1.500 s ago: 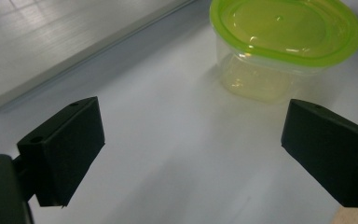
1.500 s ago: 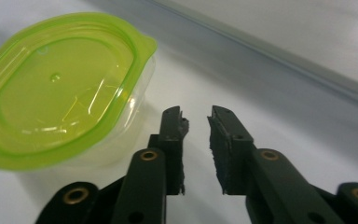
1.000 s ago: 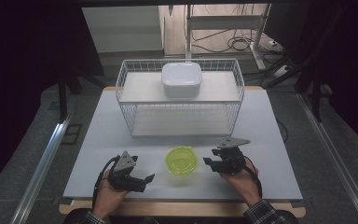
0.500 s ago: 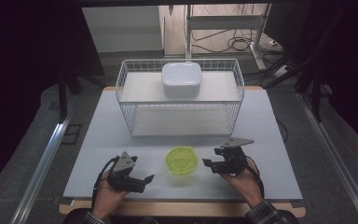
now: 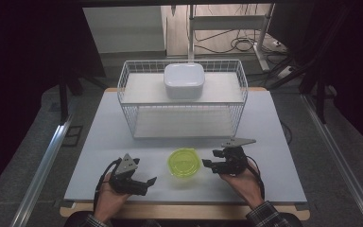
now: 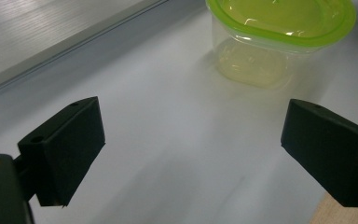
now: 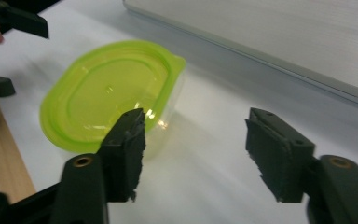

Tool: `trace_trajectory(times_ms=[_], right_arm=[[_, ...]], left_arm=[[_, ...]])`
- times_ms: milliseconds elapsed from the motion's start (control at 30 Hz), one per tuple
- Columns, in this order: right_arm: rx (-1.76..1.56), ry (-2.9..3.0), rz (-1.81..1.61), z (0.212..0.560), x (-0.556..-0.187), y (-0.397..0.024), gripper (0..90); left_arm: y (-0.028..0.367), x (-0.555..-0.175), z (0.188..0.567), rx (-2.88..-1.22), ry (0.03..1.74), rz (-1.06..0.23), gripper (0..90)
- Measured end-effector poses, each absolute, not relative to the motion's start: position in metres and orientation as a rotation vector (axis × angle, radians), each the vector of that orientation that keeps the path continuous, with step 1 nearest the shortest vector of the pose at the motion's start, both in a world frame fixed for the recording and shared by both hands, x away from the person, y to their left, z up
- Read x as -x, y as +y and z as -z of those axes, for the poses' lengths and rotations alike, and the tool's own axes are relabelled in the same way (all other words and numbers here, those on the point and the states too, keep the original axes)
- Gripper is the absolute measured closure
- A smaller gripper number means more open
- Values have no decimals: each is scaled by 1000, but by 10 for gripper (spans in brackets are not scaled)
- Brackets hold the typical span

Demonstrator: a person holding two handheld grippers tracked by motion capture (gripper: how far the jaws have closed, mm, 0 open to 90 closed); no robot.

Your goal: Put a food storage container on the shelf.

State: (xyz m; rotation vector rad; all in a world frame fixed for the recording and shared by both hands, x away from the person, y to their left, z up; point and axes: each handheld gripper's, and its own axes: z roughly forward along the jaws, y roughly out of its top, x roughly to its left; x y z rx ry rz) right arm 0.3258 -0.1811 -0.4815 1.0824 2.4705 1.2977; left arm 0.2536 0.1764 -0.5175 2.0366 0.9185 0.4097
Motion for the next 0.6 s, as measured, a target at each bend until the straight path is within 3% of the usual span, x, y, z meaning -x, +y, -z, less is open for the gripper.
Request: trace_trajectory(times_ms=[433, 600], right_arm=[[-1252, 2546, -1457, 487, -348, -168, 585], [-1351, 2568, -1498, 491, -357, -165, 612]], left_arm=[[175, -254, 518, -2045, 909, -417, 57], [175, -254, 519, -2047, 908, -417, 57]])
